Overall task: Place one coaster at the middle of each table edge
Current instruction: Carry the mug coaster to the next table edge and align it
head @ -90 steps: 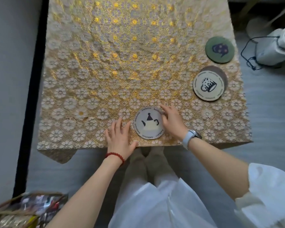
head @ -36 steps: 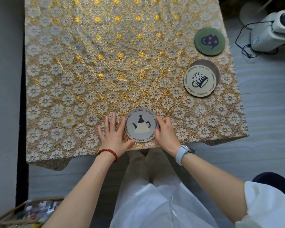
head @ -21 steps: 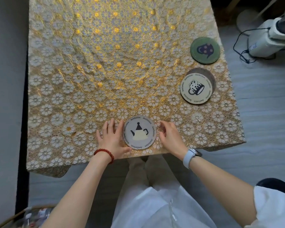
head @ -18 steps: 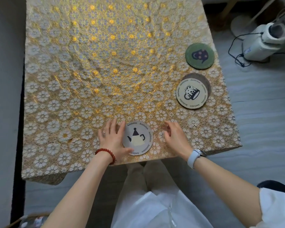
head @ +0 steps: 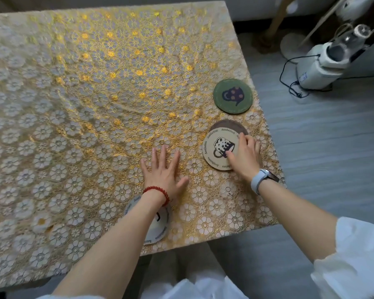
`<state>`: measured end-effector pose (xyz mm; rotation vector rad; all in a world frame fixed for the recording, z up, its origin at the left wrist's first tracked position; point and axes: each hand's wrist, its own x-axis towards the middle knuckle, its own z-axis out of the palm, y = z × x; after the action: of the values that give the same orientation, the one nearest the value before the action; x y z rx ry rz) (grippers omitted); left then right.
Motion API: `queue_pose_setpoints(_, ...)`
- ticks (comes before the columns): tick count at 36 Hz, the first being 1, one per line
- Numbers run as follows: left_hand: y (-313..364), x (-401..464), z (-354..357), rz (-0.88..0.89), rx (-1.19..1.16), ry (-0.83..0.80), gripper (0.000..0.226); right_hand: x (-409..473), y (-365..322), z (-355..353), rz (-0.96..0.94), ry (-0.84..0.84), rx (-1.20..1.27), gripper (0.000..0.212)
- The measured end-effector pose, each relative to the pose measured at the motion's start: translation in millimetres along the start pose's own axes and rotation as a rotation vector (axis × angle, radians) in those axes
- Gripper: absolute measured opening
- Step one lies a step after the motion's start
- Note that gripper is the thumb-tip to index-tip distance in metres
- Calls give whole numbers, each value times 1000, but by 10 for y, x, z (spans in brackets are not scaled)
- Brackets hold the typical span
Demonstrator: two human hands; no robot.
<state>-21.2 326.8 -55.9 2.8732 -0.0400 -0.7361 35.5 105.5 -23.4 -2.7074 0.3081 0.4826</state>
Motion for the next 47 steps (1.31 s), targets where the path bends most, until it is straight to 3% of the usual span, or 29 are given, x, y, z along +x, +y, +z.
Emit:
queue_pose_setpoints(5,-81,-9,107,-2,8,13,77,11,-34,32,-75,62,-109,66)
queue_pose_setpoints(10,-87,11,154,-6,9,16,77,3,-134,-25,-103,153,13,73)
queue_pose_setpoints(18,-71,10,18,13,-50,-48,75,-181,-494,-176,-265,150,286,33)
queue_pose_setpoints(21,-119,-40,-191,8,-219,-24,66,-339,-686,-263,-398,87,306,32)
queue_pose_setpoints(25,-378,-369,-511,-54,-588,189,64,-627,-1061,-300,-488,-32,409,37)
queue_pose_setpoints(30,-816,-998,-697,51,-824,330,69,-1079,-1600,-132,-610,-225,477,46)
queue_pose_setpoints(34,-1393,-1570,-678,-2,-998,386,49,-1580,-2137,225,-733,-333,483,46)
queue_pose_setpoints(39,-2296,-2295,-507,-201,-1226,310,20,-2200,-2754,761,-642,-296,546,44)
queue_pose_setpoints(42,-2836,-2772,-459,-303,-1452,405,10,-2601,-3084,1090,-486,-458,566,52)
queue_pose_setpoints(45,-3356,-3189,-376,-369,-1579,462,9,-3035,-3483,1450,-358,-673,720,31)
queue_pose_setpoints(47,-3678,-3407,-320,-409,-1611,466,7,-3305,-3784,1680,-332,-711,763,19)
